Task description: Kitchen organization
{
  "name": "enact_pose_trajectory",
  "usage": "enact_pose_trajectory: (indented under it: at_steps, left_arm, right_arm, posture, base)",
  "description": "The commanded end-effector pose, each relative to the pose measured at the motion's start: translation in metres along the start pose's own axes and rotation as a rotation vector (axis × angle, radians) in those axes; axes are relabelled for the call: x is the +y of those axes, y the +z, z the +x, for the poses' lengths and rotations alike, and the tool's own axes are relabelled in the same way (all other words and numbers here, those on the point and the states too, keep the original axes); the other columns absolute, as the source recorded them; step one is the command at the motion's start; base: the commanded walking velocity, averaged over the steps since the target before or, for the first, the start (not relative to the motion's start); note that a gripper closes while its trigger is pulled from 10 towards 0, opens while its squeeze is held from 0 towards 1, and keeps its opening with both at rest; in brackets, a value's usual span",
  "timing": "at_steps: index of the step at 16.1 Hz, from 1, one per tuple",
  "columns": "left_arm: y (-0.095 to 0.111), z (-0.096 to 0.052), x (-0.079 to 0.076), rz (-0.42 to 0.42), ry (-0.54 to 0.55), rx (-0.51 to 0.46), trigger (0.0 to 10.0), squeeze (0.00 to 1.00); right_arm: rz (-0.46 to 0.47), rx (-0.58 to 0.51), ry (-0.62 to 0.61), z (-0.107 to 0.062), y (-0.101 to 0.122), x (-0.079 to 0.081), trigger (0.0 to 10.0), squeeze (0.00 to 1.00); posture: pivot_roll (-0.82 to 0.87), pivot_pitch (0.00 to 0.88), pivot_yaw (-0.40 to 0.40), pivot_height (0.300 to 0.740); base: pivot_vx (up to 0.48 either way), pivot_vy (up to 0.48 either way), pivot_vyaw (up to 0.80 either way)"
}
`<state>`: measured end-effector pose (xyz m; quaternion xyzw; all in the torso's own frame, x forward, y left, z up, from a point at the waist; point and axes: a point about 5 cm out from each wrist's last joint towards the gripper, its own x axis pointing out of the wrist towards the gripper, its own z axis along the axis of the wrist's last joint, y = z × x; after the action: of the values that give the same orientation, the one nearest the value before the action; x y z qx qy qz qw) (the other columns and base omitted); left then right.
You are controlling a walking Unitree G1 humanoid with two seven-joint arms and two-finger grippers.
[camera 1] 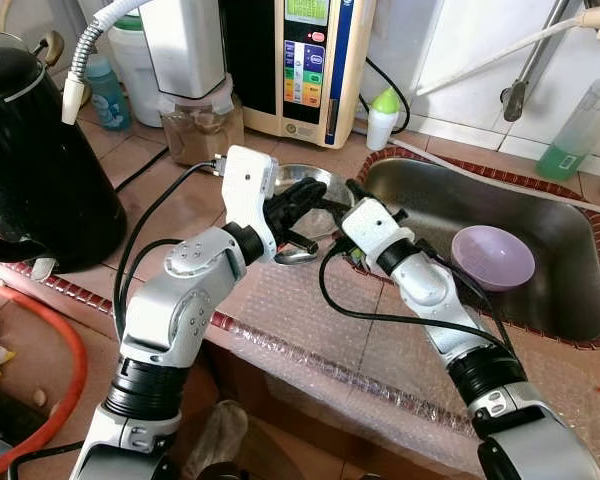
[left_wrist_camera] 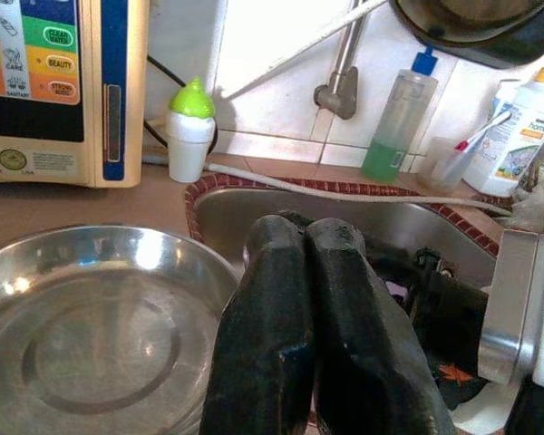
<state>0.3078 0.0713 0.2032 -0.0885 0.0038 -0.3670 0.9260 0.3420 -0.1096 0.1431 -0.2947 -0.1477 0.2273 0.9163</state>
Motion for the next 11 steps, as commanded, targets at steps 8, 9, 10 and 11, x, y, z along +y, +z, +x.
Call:
enact_pose_trajectory:
  at_steps: [8, 9, 10, 11]
  left_arm:
    - [-0.0016, 0.0, -0.001, 0.032, 0.001, 0.004, 1.0, 0.0]
    - [-0.0036, 0.0, -0.0001, 0.036, 0.005, 0.012, 1.1, 0.0]
    - [-0.005, -0.0009, 0.0025, 0.045, 0.015, 0.017, 1.1, 0.0]
    - [-0.0059, -0.0021, 0.005, 0.042, 0.027, 0.017, 1.1, 0.0]
  right_arm:
    - [0.014, -0.029, -0.04, 0.0022, 0.0035, -0.012, 0.0, 0.0]
    - [0.013, -0.027, -0.038, 0.0017, 0.0029, -0.0127, 0.0, 0.0]
    - [0.012, -0.026, -0.038, 0.0016, 0.0027, -0.0134, 0.0, 0.0]
    - [0.012, -0.026, -0.039, 0.0011, 0.0025, -0.0135, 0.0, 0.0]
  posture:
    - [0.05, 0.0, 0.007, 0.74]
    - [0.05, 0.0, 0.006, 0.74]
    - [0.05, 0.0, 0.006, 0.74]
    - [0.05, 0.0, 0.005, 0.74]
  base:
    - [0.0, 0.0, 0.0]
    - [0.0, 0.0, 0.0]
    - [0.0, 0.0, 0.0]
    - [0.0, 0.0, 0.0]
